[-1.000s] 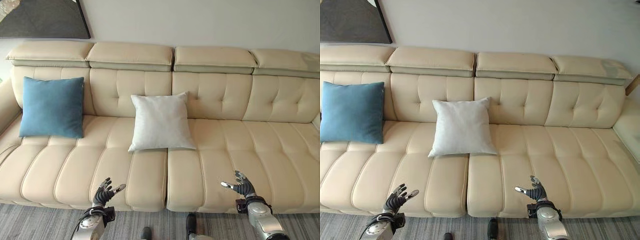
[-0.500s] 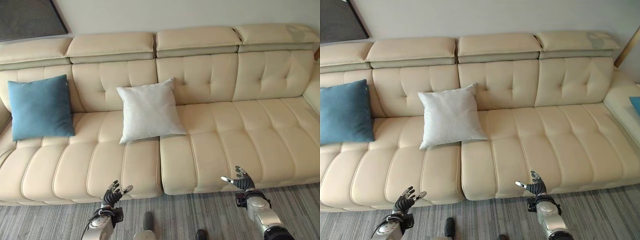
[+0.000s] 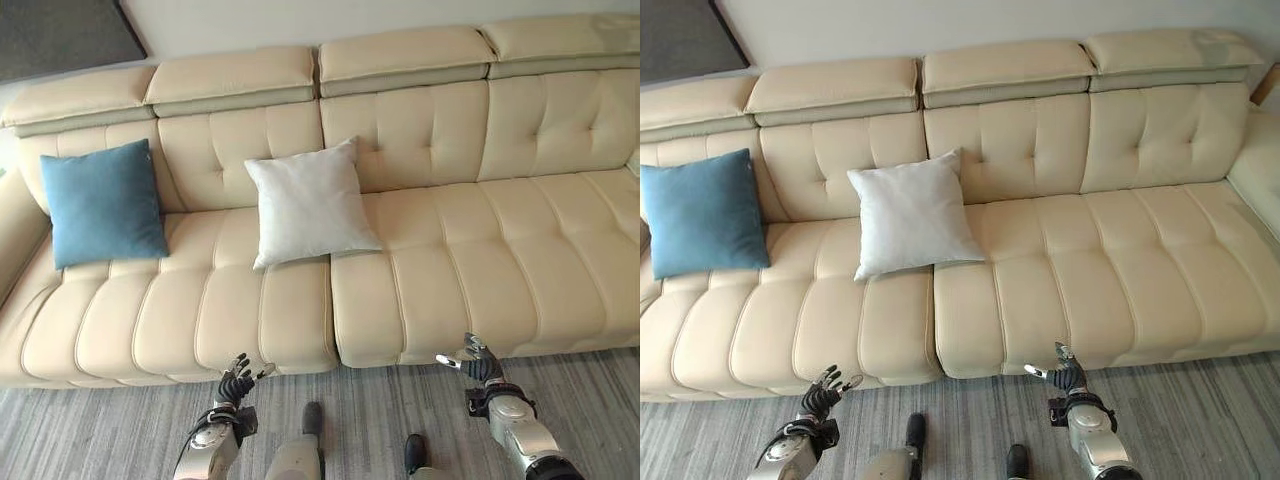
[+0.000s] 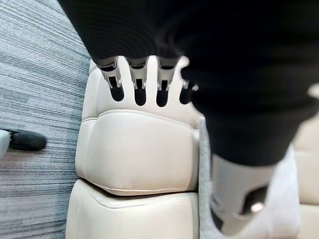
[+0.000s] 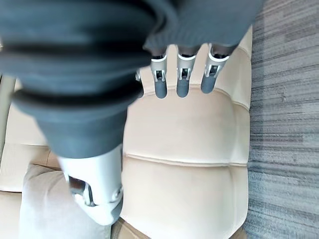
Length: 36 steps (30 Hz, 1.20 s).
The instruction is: Pick up all the scattered cushions and arrange them neatly on the sofa.
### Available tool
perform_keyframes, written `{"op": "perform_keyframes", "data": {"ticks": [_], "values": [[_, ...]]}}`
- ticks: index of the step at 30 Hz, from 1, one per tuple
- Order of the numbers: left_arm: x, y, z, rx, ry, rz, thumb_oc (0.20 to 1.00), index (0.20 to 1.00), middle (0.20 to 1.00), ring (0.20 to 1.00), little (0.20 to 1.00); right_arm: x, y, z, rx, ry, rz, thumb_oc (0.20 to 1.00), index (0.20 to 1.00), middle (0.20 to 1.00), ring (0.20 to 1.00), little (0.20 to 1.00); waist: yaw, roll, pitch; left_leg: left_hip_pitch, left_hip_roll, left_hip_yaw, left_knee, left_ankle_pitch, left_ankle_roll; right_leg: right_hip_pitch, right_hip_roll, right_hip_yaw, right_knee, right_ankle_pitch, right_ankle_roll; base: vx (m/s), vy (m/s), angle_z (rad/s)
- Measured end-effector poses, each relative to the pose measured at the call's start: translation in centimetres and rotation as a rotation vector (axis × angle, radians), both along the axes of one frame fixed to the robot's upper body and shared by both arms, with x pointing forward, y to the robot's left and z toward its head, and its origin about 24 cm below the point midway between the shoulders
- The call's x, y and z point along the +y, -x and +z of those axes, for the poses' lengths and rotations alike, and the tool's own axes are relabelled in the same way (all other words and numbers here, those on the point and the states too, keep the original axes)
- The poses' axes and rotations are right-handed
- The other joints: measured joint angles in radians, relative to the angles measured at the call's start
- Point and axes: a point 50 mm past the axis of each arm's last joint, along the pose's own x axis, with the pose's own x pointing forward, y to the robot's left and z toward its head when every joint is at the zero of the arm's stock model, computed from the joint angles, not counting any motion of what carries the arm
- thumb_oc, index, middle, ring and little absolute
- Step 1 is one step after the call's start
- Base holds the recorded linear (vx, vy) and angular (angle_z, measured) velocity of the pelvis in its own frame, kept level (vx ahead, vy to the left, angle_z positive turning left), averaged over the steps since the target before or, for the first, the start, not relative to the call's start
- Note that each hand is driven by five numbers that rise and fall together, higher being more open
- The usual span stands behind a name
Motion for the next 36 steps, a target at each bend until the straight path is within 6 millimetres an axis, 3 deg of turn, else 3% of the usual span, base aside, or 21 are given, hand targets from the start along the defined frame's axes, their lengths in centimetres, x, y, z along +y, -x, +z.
{"op": "perform_keyframes", "data": {"ticks": [1, 4, 8, 12, 18, 21, 22, 23, 24, 25, 27, 28, 29, 30, 32, 35, 36], "values": [[0.0, 0.0, 0.0, 0.003, 0.0, 0.0, 1.0, 1.0, 1.0, 1.0, 1.0, 0.2, 0.1, -0.2, 0.007, -0.009, -0.007, 1.0, 1.0, 1.0, 1.0, 1.0, -0.014, 0.005, -0.01, 0.029, -0.004, -0.001, -0.067, -0.004, 0.024, 0.002, -0.008, -0.001, -0.001, 0.001, 0.006, 0.0, 0.069, 0.19], [0.5, -0.9, 0.7, -0.027, -0.021, -0.01, 1.0, 1.0, 1.0, 1.0, 1.0, 1.4, 0.1, -0.5, 0.01, -0.046, 0.008, 1.0, 1.0, 1.0, 1.0, 1.0, -0.024, -0.043, -0.025, 0.08, -0.029, -0.001, -0.199, 0.061, 0.031, -0.011, -0.025, 0.013, -0.005, -0.006, 0.023, -0.03, 0.118, 0.14], [1.4, 0.5, 0.3, 0.013, -0.046, -0.01, 1.0, 1.0, 1.0, 1.0, 1.0, 2.3, 0.2, -0.7, 0.011, -0.075, 0.01, 1.0, 1.0, 1.0, 1.0, 1.0, -0.026, -0.069, -0.054, 0.093, -0.036, 0.011, -0.202, 0.06, 0.042, -0.008, -0.028, 0.03, -0.005, 0.003, 0.04, -0.03, 0.116, -0.08], [1.3, 1.0, 0.0, 0.034, -0.045, -0.017, 1.0, 1.0, 1.0, 1.0, 1.0, 2.2, 0.5, -0.9, 0.021, -0.076, 0.008, 1.0, 1.0, 1.0, 1.0, 1.0, -0.024, -0.063, -0.056, 0.117, -0.027, 0.032, -0.201, 0.063, 0.038, 0.001, -0.022, 0.049, -0.005, 0.019, 0.031, -0.04, 0.103, -0.19], [0.5, 0.3, 0.1, 0.038, -0.069, -0.096, 1.0, 1.0, 1.0, 1.0, 1.0, 1.9, 2.0, -1.9, 0.068, -0.08, -0.015, 1.0, 1.0, 1.0, 1.0, 1.0, -0.05, -0.088, -0.051, 0.12, -0.011, 0.101, -0.195, 0.05, 0.031, -0.048, -0.005, 0.112, 0.019, 0.056, 0.025, -0.11, 0.071, -0.39], [0.7, -0.5, 0.4, 0.028, -0.087, -0.12, 1.0, 1.0, 1.0, 1.0, 1.0, 2.5, 0.9, -1.3, 0.031, -0.101, -0.018, 1.0, 1.0, 1.0, 1.0, 1.0, -0.057, -0.11, -0.037, 0.124, -0.005, 0.169, -0.2, 0.034, 0.045, -0.135, 0.005, 0.102, 0.076, 0.107, 0.026, -0.13, 0.006, -1.09], [0.8, -0.9, 0.7, 0.018, -0.093, -0.121, 1.0, 1.0, 1.0, 1.0, 1.0, 2.8, 0.6, -1.2, 0.022, -0.113, -0.022, 1.0, 1.0, 1.0, 1.0, 1.0, -0.063, -0.118, -0.028, 0.125, 0.013, 0.213, -0.198, 0.029, 0.051, -0.155, 0.009, 0.078, 0.049, 0.164, 0.028, 0.03, 0.003, -1.72], [1.3, -1.3, 1.1, 0.006, -0.108, -0.124, 1.0, 1.0, 1.0, 1.0, 1.0, 3.7, 0.2, -1.1, 0.009, -0.141, -0.023, 1.0, 1.0, 1.0, 1.0, 1.0, -0.053, -0.118, -0.012, 0.133, 0.038, 0.309, -0.204, 0.037, 0.065, -0.184, 0.01, -0.134, 0.043, 0.108, 0.012, 0.04, 0.004, -1.59], [1.3, -1.6, 1.2, -0.001, -0.109, -0.122, 1.0, 1.0, 1.0, 1.0, 1.0, 3.5, 0.6, -1.3, 0.021, -0.138, -0.027, 1.0, 1.0, 1.0, 1.0, 1.0, -0.061, -0.118, -0.013, 0.141, 0.046, 0.336, -0.202, 0.034, 0.059, -0.182, 0.004, -0.214, 0.088, 0.06, -0.014, 0.07, -0.013, -1.77], [1.2, -1.6, 1.4, -0.02, -0.099, -0.114, 1.0, 1.0, 1.0, 1.0, 1.0, 3.4, 1.0, -1.6, 0.04, -0.135, -0.033, 1.0, 1.0, 1.0, 1.0, 1.0, -0.037, -0.107, -0.012, 0.169, 0.073, 0.401, -0.203, 0.032, 0.057, -0.185, -0.016, -0.335, 0.214, -0.015, -0.052, 0.02, -0.05, -1.15], [1.3, -1.2, 1.2, -0.008, -0.096, -0.121, 1.0, 1.0, 1.0, 1.0, 1.0, 3.0, 1.0, -1.4, 0.027, -0.131, -0.04, 1.0, 1.0, 1.0, 1.0, 1.0, -0.032, -0.097, -0.02, 0.188, 0.091, 0.465, -0.203, 0.02, 0.039, -0.175, -0.046, -0.363, 0.325, -0.089, -0.038, 0.02, -0.042, -1.24], [1.3, -1.0, 1.1, -0.003, -0.096, -0.119, 1.0, 1.0, 1.0, 1.0, 1.0, 2.9, 1.0, -1.4, 0.024, -0.127, -0.041, 1.0, 1.0, 1.0, 1.0, 1.0, -0.029, -0.099, -0.02, 0.19, 0.091, 0.485, -0.202, 0.02, 0.034, -0.168, -0.069, -0.387, 0.323, -0.108, -0.041, 0.04, -0.047, -0.97], [1.3, -0.9, 1.0, 0.006, -0.091, -0.12, 1.0, 1.0, 1.0, 1.0, 1.0, 2.8, 1.0, -1.3, 0.026, -0.12, -0.038, 1.0, 1.0, 1.0, 1.0, 1.0, -0.03, -0.099, -0.018, 0.192, 0.089, 0.484, -0.196, 0.02, 0.03, -0.173, -0.057, -0.4, 0.307, -0.092, -0.046, 0.07, -0.097, -0.94], [1.0, -0.6, 0.7, 0.021, -0.079, -0.129, 1.0, 1.0, 1.0, 1.0, 1.0, 2.6, 0.8, -0.9, 0.009, -0.109, -0.031, 1.0, 1.0, 1.0, 1.0, 1.0, -0.036, -0.074, -0.008, 0.192, 0.099, 0.469, -0.196, 0.019, 0.019, -0.187, -0.039, -0.401, 0.295, -0.085, -0.044, 0.08, -0.132, -1.1], [0.6, -1.0, 0.8, 0.013, -0.064, -0.126, 1.0, 1.0, 1.0, 1.0, 1.0, 1.8, 0.7, -0.5, -0.004, -0.083, -0.024, 1.0, 1.0, 1.0, 1.0, 1.0, -0.042, -0.038, -0.014, 0.194, 0.122, 0.511, -0.196, 0.024, -0.01, -0.211, -0.047, -0.461, 0.311, -0.093, -0.066, 0.14, -0.227, -1.14], [-0.3, -2.4, 1.3, -0.029, -0.044, -0.143, 1.0, 1.0, 1.0, 1.0, 1.0, 0.5, 1.7, -0.6, 0.018, -0.041, -0.033, 1.0, 1.0, 1.0, 1.0, 1.0, -0.084, -0.026, -0.017, 0.197, 0.152, 0.513, -0.158, 0.02, -0.015, -0.207, -0.021, -0.447, 0.317, -0.102, -0.082, 0.14, -0.19, -0.4], [-0.8, -3.1, 1.6, -0.049, -0.036, -0.151, 1.0, 1.0, 1.0, 1.0, 1.0, 0.0, 2.0, -0.7, 0.025, -0.028, -0.038, 1.0, 1.0, 1.0, 1.0, 1.0, -0.102, -0.023, -0.015, 0.202, 0.166, 0.513, -0.136, 0.008, -0.032, -0.221, -0.007, -0.437, 0.332, -0.117, -0.084, 0.28, -0.323, -0.48]]}}
